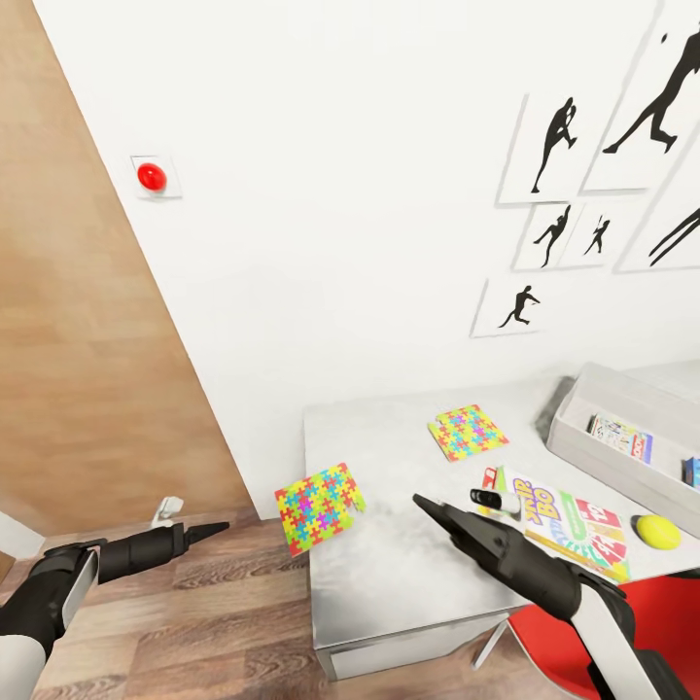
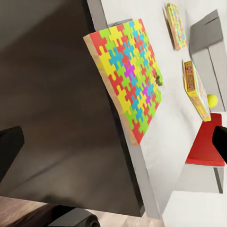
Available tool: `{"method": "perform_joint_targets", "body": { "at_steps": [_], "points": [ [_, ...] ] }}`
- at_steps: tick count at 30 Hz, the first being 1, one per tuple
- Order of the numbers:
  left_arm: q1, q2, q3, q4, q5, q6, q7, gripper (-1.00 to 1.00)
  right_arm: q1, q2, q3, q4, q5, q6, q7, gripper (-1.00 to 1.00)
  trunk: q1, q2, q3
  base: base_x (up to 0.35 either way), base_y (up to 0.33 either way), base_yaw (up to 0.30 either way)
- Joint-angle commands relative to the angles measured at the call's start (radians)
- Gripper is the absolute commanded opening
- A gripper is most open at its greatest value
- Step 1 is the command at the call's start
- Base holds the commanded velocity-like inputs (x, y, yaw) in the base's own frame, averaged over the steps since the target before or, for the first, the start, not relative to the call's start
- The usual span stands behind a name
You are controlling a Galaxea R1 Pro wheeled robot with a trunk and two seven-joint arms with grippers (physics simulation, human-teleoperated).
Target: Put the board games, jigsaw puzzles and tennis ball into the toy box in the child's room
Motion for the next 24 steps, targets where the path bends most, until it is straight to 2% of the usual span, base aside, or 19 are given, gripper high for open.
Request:
{"method": "perform_joint_targets", "body": {
  "at_steps": [1,13,17,24],
  "points": [
    [-0.001,0.000,0.001,0.000,0.002,0.011,-0.003,1.00,-0.001,-0.001,0.001,0.000,-0.007,0.005,0.010,1.00,0.004,-0.009,-0.005,0.000,0.000,0.000],
    [-0.001,0.000,0.001,0.000,0.004,0.013,-0.003,1.00,-0.001,-0.004,0.001,0.000,-0.006,0.002,0.049,1.00,0.050,-0.093,-0.043,0.000,0.000,0.000],
    [-0.001,0.000,0.001,0.000,0.004,0.012,-0.007,1.00,-0.001,-0.004,0.001,0.000,-0.006,0.002,0.051,1.00,0.050,-0.093,-0.043,0.000,0.000,0.000],
    [-0.001,0.000,0.001,0.000,0.004,0.012,-0.010,1.00,-0.001,-0.004,0.001,0.000,-0.006,0.000,0.051,1.00,0.077,-0.142,-0.065,0.000,0.000,0.000]
  ]
}}
